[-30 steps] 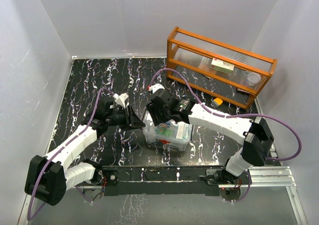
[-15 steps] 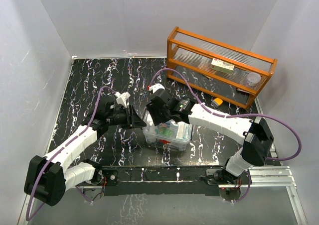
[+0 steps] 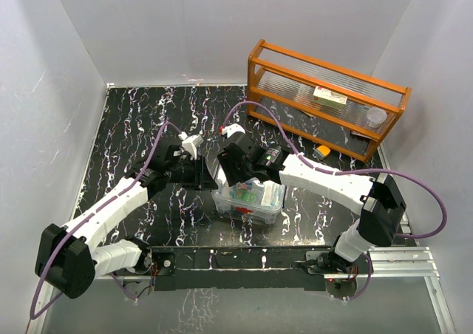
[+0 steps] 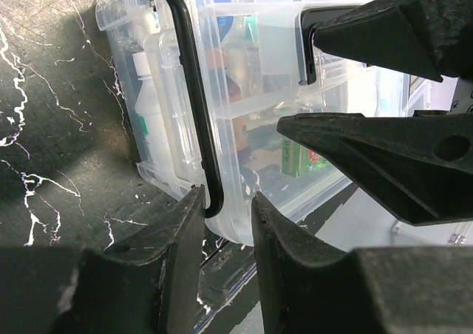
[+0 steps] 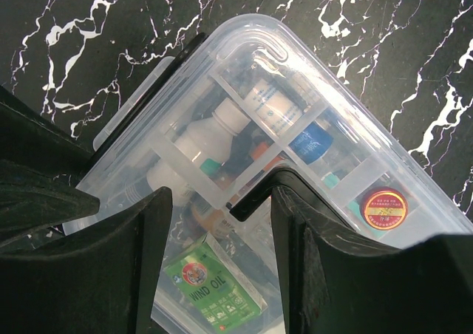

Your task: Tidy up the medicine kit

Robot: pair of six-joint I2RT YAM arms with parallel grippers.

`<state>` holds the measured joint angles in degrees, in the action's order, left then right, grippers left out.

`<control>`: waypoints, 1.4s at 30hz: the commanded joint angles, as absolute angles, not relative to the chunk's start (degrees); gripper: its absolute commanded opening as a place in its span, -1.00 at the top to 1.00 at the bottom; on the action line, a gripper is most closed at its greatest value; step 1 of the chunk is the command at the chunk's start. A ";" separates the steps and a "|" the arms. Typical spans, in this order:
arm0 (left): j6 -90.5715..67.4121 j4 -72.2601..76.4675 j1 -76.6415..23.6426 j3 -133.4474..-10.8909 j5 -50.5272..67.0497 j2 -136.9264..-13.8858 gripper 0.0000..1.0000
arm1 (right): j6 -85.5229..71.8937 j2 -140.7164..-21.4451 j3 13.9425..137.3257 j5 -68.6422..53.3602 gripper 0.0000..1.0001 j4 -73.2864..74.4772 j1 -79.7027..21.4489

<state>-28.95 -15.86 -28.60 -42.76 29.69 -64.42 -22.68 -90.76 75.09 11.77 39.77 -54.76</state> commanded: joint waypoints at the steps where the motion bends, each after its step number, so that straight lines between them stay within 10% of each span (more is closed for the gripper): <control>1: -27.28 -19.39 -30.30 -45.45 31.05 -64.53 0.44 | -23.95 -96.90 70.39 10.62 -0.05 39.90 -54.27; 16: -29.17 -22.18 -30.41 -50.02 21.08 -65.51 0.01 | -29.44 -86.30 75.32 18.91 -0.13 40.25 -53.55; 29: -31.44 -17.92 -30.38 -49.64 20.13 -68.09 -0.11 | -46.64 -59.24 54.16 30.72 -0.59 44.73 -47.01; 42: -32.58 -14.72 -30.33 -48.97 18.02 -70.05 0.20 | -51.49 -56.09 43.32 7.56 -0.16 31.32 -42.72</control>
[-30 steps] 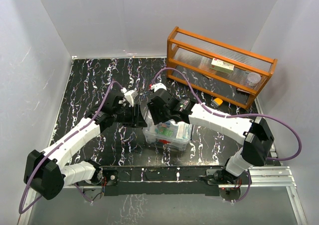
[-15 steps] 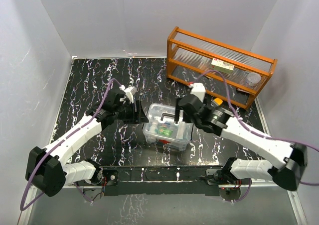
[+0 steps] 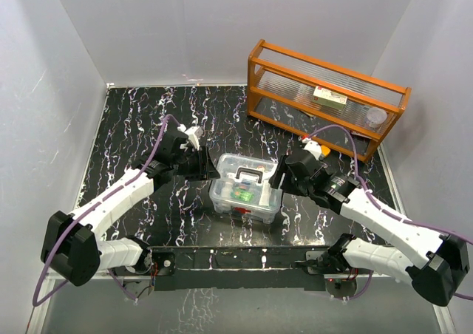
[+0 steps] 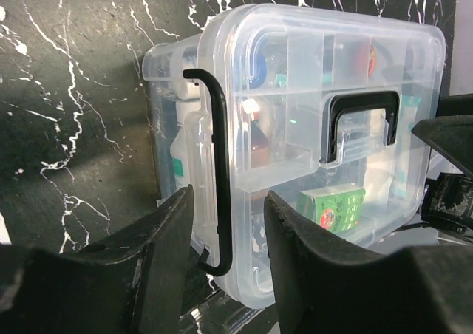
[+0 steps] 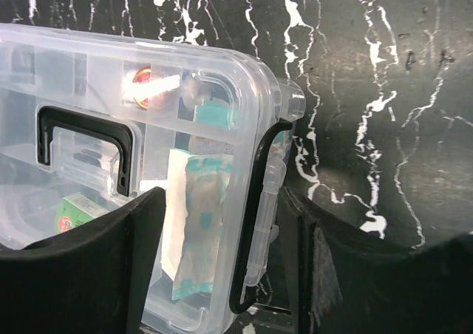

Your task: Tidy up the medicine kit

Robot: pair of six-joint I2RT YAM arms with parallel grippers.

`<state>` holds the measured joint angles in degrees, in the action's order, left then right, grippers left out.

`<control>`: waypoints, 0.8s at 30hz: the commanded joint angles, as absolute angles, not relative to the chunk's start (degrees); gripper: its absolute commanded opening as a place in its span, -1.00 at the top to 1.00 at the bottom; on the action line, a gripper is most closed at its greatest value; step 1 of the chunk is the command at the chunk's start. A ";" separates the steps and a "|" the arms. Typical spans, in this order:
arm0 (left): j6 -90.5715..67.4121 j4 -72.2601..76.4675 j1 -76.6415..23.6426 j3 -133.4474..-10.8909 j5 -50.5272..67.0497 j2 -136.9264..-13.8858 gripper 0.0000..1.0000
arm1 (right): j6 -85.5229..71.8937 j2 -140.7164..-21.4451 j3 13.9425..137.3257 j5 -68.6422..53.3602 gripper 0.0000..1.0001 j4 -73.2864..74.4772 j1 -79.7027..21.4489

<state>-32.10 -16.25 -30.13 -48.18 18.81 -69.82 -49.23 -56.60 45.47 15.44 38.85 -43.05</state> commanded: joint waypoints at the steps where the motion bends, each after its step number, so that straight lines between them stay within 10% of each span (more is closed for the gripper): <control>1: -32.72 -14.35 -30.36 -49.00 18.08 -70.21 0.20 | -51.58 -56.26 42.93 6.59 -0.13 29.85 -42.63; 16: -34.75 -14.00 -30.30 -53.20 5.82 -75.89 0.21 | -41.48 -73.01 53.84 4.99 -0.07 17.24 -39.06; 24: -29.09 -21.72 -29.94 -59.98 -1.91 -75.10 -0.28 | -39.19 -70.33 56.80 8.67 -0.31 22.08 -37.17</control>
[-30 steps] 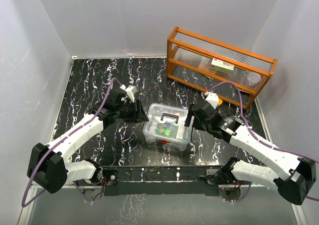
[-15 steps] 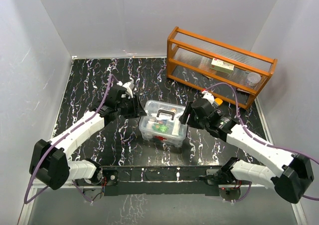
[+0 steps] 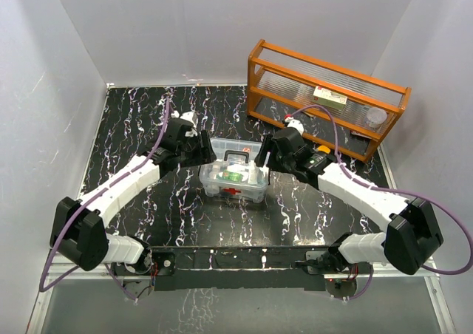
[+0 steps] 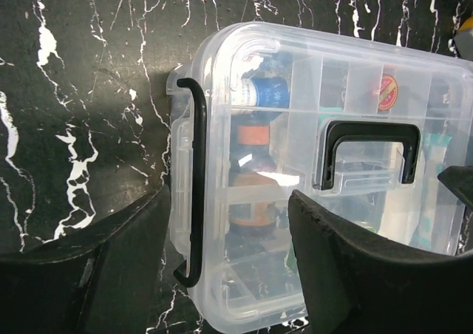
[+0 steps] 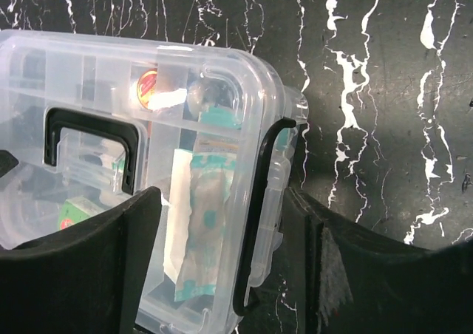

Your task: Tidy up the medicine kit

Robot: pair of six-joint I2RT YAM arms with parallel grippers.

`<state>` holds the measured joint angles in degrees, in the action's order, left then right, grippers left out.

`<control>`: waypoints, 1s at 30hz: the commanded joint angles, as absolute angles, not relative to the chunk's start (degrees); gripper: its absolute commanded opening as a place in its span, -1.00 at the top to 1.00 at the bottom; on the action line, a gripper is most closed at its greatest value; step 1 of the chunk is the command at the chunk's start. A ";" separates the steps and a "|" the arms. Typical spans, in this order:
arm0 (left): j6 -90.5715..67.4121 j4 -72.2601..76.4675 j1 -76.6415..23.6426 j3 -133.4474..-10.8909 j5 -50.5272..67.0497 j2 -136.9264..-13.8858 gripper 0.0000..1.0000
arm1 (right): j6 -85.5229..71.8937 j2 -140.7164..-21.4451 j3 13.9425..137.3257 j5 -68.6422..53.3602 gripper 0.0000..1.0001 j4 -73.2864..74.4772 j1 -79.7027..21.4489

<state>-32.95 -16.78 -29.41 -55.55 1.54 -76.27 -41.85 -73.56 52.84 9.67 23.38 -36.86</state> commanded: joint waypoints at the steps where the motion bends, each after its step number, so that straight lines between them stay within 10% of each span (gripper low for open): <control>1: -28.27 -23.06 -29.75 -60.77 -2.43 -74.62 -0.30 | -38.82 -69.06 57.19 9.88 -0.36 23.61 -37.03; 11: -23.97 -30.16 -29.45 -62.01 -4.04 -59.17 -0.95 | -29.85 -48.51 53.80 16.34 -0.64 30.56 -36.96; 30: -17.47 -34.93 -29.46 -65.86 -21.07 -28.50 -0.97 | -22.23 -26.84 63.58 43.63 -0.97 42.12 -36.90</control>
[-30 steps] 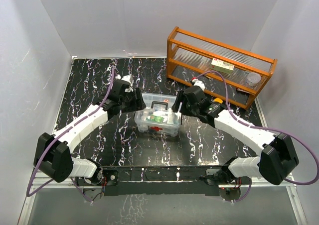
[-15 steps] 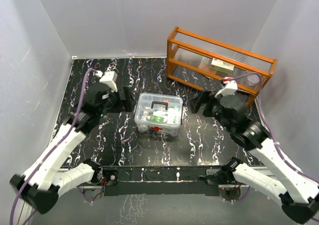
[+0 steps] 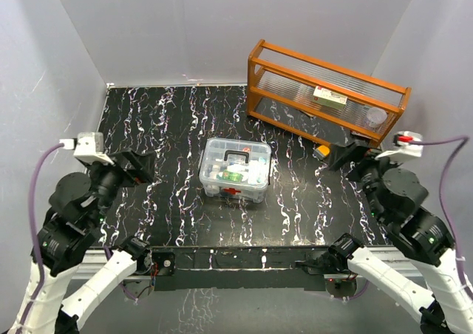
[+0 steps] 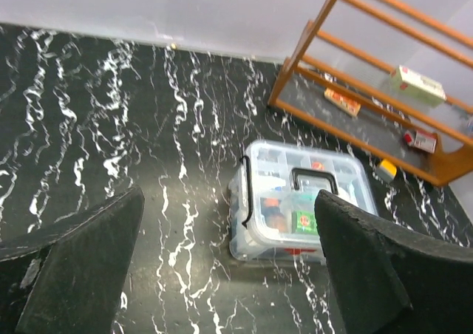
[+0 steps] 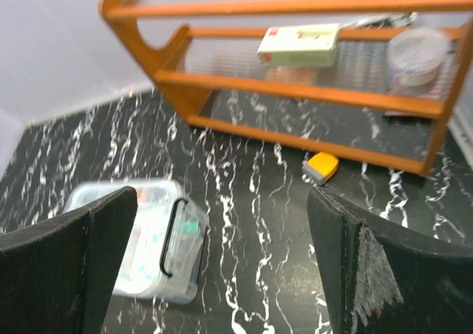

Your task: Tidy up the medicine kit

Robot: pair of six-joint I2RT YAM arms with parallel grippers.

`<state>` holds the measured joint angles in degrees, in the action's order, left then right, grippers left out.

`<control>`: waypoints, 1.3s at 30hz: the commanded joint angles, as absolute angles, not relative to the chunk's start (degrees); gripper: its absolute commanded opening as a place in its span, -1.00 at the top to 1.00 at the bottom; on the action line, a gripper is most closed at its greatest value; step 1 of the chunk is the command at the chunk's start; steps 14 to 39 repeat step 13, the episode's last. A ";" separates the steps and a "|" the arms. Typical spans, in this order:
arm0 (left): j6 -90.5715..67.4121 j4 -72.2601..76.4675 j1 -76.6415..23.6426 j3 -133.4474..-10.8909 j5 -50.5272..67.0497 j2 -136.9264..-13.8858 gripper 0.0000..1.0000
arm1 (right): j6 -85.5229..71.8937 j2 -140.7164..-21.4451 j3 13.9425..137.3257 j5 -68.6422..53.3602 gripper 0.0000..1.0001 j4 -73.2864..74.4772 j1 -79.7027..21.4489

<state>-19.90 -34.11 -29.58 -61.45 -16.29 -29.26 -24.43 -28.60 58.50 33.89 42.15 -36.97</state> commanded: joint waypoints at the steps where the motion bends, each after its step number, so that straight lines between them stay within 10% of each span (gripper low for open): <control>1: -16.98 -35.24 -29.49 -66.58 -21.31 -28.36 -0.97 | -22.02 -26.43 64.29 44.65 -0.97 42.10 -36.95; 39: -16.79 -33.92 -29.43 -66.29 -23.86 -27.14 -0.97 | -20.40 -23.20 66.23 46.78 -0.97 40.69 -36.94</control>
